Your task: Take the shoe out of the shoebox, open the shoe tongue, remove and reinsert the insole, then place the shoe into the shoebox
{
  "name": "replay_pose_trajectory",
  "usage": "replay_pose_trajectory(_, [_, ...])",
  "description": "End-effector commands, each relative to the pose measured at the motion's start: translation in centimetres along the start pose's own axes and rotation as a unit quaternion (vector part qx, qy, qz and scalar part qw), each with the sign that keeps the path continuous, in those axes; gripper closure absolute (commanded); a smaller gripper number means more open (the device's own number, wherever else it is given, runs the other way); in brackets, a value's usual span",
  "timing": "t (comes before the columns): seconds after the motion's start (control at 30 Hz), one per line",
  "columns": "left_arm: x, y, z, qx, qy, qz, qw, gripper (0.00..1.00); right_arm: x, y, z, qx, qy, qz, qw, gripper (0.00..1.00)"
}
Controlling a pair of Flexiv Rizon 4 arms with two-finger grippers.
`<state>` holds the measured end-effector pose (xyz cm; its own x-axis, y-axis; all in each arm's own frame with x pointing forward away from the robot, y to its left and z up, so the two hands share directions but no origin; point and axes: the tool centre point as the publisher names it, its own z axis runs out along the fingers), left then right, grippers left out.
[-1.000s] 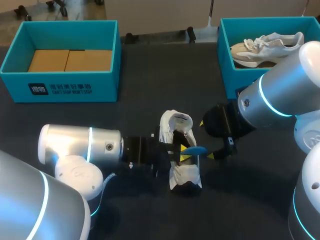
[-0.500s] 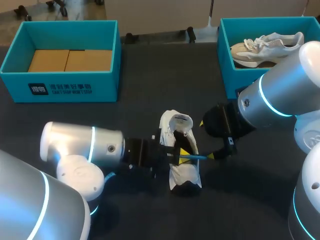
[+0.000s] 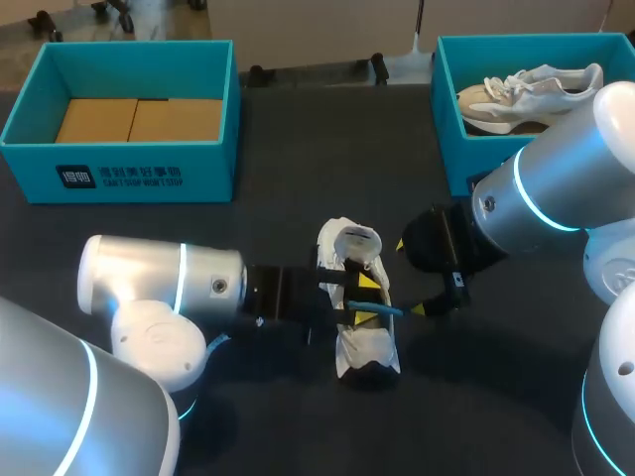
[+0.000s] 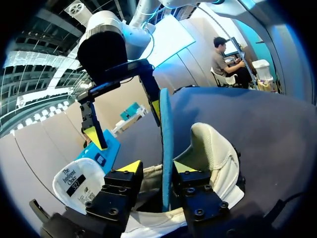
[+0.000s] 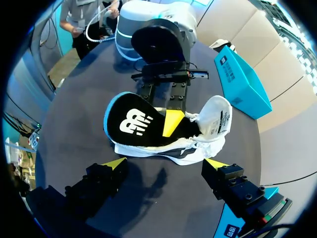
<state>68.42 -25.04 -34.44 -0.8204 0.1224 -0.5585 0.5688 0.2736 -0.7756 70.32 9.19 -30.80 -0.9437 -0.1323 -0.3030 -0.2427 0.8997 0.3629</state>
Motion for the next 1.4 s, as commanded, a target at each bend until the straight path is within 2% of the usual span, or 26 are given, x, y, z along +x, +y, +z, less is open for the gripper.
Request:
replay_pose_trajectory(0.03, [0.5,-0.4,-0.6,0.004,0.0,-0.001,1.0,0.67,0.1,0.0,0.1,-0.001,-0.001,0.0,1.0,0.0])
replay_pose_trajectory(0.13, [0.8,-0.8,-0.6,0.007,0.007,-0.004,1.0,0.95,0.1,0.0,0.1,-0.001,-0.001,0.0,1.0,0.0])
replay_pose_trajectory(0.17, [1.0,-0.8,-0.6,0.006,0.012,-0.003,1.0,1.0,0.1,0.0,0.1,-0.001,-0.001,0.0,1.0,0.0])
replay_pose_trajectory(0.3, [1.8,-0.4,-0.4,-0.003,0.021,0.014,1.0,1.0,0.1,0.0,0.1,-0.001,-0.001,0.0,1.0,0.0])
replay_pose_trajectory(0.53, [2.1,1.9,0.2,-0.03,0.024,0.035,0.999,1.0,0.1,0.0,0.1,-0.001,-0.001,0.0,1.0,0.0])
replay_pose_trajectory(0.73, [2.0,2.0,0.2,-0.029,0.014,0.019,0.999,1.0,0.1,0.0,0.1,-0.001,-0.001,0.0,1.0,0.0])
replay_pose_trajectory(0.77, [1.8,1.7,0.1,-0.028,0.013,0.019,0.999,0.82,0.1,0.0,0.1,-0.001,-0.001,0.0,1.0,0.0])
replay_pose_trajectory(0.8, [1.7,1.3,0.0,-0.024,0.01,0.017,1.0,0.71,0.1,0.0,0.1,-0.001,-0.001,0.0,1.0,0.0])
replay_pose_trajectory(0.9, [1.3,0.5,-0.4,-0.015,0.002,0.013,1.0,0.67,0.1,0.0,0.1,-0.001,-0.001,0.0,1.0,0.0])
replay_pose_trajectory(1.07, [1.0,-0.5,-1.0,-0.001,0.001,0.012,1.0,0.7,0.1,0.0,0.1,-0.001,-0.001,0.0,1.0,0.0])
replay_pose_trajectory(1.23, [1.2,-1.3,-1.0,0.01,0.002,0.011,1.0,0.78,0.1,0.0,0.1,-0.001,-0.001,0.0,1.0,0.0])
replay_pose_trajectory(1.3, [1.3,-1.6,-0.9,0.013,0.005,0.009,1.0,0.86,0.1,0.0,0.1,-0.001,-0.001,0.0,1.0,0.0])
replay_pose_trajectory(1.33, [1.4,-1.7,-0.9,0.015,0.009,0.007,1.0,0.96,0.1,0.0,0.1,-0.001,-0.001,0.0,1.0,0.0])
replay_pose_trajectory(1.4, [1.9,-1.9,-0.8,0.014,0.021,0.008,1.0,1.0,0.1,0.0,0.1,-0.001,-0.001,0.0,1.0,0.0])
